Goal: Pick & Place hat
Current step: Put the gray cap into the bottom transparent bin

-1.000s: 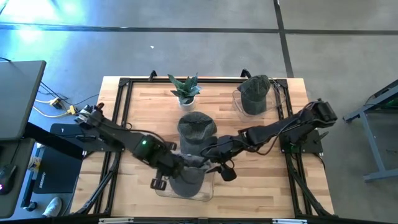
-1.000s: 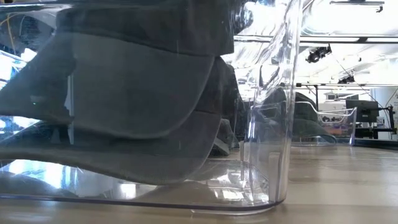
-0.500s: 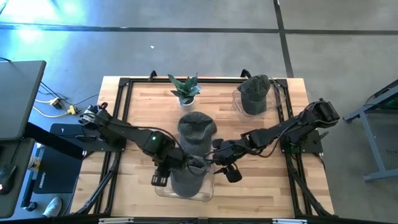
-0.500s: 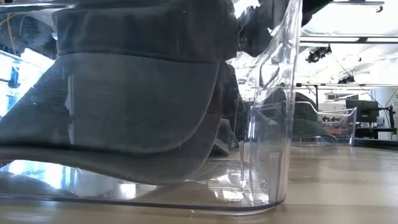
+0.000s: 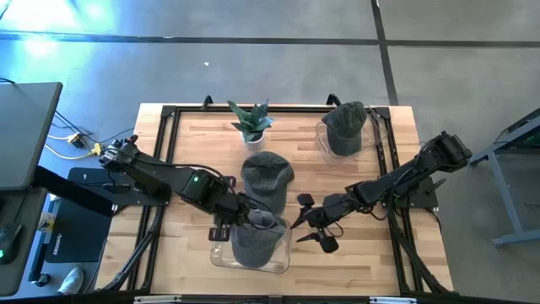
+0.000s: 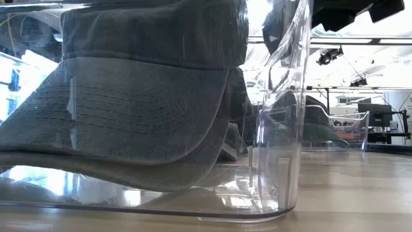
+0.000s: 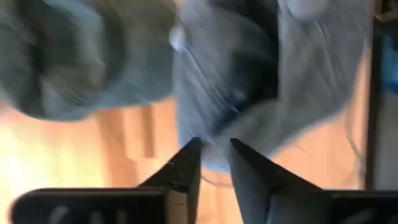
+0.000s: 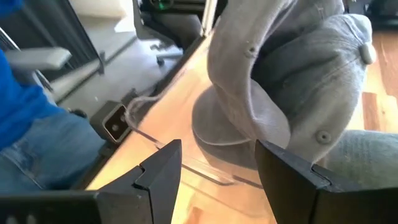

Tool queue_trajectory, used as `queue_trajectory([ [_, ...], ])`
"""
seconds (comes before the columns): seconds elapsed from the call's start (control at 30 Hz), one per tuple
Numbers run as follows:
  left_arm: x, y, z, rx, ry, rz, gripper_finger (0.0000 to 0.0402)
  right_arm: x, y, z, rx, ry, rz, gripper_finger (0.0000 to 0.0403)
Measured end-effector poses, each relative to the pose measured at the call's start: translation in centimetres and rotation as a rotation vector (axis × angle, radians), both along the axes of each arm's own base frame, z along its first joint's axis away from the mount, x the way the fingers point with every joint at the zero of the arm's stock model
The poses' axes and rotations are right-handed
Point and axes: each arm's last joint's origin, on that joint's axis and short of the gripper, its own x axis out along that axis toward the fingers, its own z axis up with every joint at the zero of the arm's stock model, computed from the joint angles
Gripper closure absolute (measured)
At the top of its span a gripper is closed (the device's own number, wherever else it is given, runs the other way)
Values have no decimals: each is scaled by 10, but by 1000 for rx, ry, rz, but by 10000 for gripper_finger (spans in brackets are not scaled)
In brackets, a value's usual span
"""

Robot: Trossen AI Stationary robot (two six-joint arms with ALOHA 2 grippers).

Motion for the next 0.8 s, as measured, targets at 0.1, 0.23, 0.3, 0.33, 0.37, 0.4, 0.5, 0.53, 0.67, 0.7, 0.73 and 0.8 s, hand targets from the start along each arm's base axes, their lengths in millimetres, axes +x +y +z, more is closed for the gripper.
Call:
queue_trajectory([
  [0.1,5,-1,0,26,-49,11,368,-5,-2,-8,38,-21,-5,204],
  [0.23,16,-6,-11,12,-33,-14,396,-9,-4,-13,63,-31,-12,204],
  [0.3,21,-10,-17,-11,-22,-23,390,-10,-4,-15,63,-29,-14,204],
  [0.33,24,-13,-22,-21,-9,-29,389,-11,-4,-16,63,-30,-14,204],
  [0.37,27,-16,-26,-26,2,-31,389,-11,-4,-16,63,-30,-14,204],
  [0.4,30,-18,-31,-29,13,-32,391,-11,-4,-15,63,-31,-11,204],
  [0.5,37,-22,-45,-29,64,-36,399,-12,-2,-15,64,-37,-7,204],
  [0.53,40,-22,-49,-27,74,-36,400,-12,-1,-15,65,-39,-5,204],
  [0.67,43,-23,-50,-36,60,-52,399,-13,2,-14,60,-48,3,204],
  [0.7,43,-23,-49,-42,60,-53,399,-13,2,-14,58,-51,0,204],
  [0.73,42,-23,-47,-36,65,-51,399,-13,2,-14,54,-53,-3,204],
  [0.8,41,-22,-39,-7,61,-42,399,-13,2,-14,49,-56,-1,204],
])
